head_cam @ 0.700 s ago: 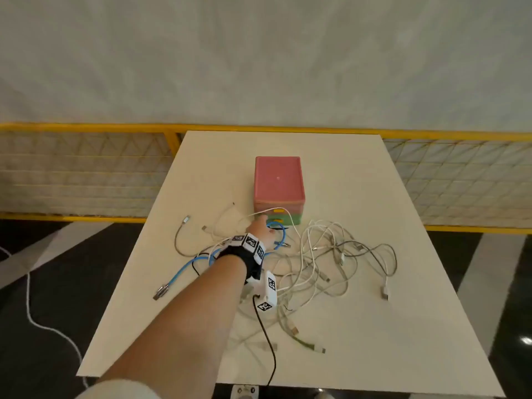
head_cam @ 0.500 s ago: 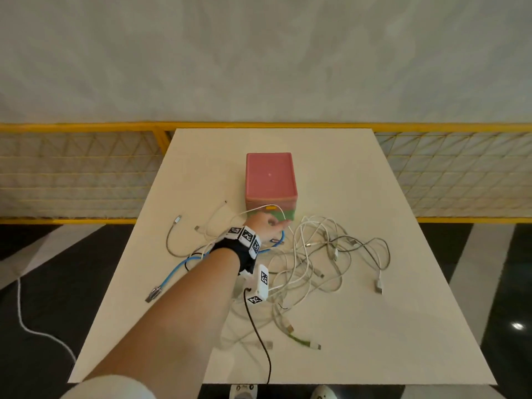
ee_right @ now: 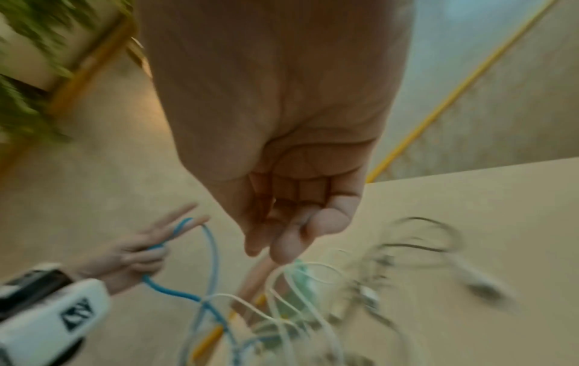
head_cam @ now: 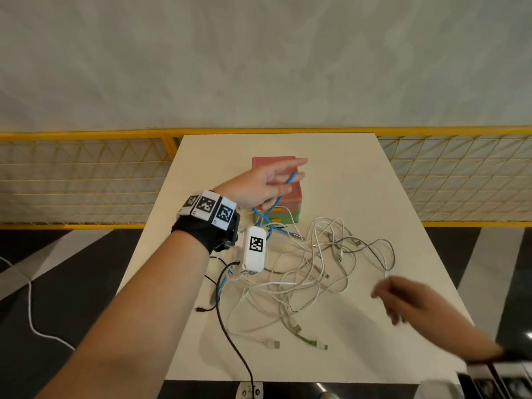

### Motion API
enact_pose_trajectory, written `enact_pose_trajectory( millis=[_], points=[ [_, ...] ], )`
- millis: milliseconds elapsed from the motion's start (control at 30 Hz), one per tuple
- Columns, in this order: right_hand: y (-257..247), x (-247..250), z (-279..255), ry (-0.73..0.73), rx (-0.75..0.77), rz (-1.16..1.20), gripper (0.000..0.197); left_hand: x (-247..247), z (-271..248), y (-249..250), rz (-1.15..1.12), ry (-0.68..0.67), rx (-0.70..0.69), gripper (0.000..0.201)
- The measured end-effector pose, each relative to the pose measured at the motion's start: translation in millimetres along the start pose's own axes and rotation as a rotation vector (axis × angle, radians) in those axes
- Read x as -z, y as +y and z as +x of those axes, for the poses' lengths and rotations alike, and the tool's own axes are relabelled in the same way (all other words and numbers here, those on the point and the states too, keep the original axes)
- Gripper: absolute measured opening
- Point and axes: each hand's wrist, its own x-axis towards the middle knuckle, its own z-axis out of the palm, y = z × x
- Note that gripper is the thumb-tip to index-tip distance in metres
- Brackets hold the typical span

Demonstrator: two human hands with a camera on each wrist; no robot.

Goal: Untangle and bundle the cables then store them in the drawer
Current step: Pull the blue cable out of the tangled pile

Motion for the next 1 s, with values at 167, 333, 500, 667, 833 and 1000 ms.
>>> enact_pose_trajectory(
  millis=[167,333,500,667,833,1000],
  points=[
    [-89.6,9.2,63.0,0.095,0.330,0.170,0.029,-10.0,-11.8,18.7,-0.049,0.054,-0.163,0.051],
    [-145.9,1.0,112.8,0.061,0.214,0.525,0.069,-13.7,-18.8,23.9,0.037,0.179,-0.240,0.046],
    [-159.6,-9.6,132.6,-0.046,0.084,0.640,0.072,-9.6,-30.7,14.5,-0.019,0.370,-0.241,0.047],
    [-170.6,-17.5,144.7,-0.131,0.109,0.571,0.078,-17.8,-38.9,15.3,0.118,0.325,-0.259,0.048],
    [-177.5,-12.8,139.0,-0.207,0.214,0.810,0.030,-28.1,-48.3,7.9,0.157,0.107,-0.211,0.040],
    [-173.8,-8.5,132.9,0.014,0.435,0.653,0.014,-26.6,-56.0,-5.6,-0.430,0.347,-0.047,0.006]
  ],
)
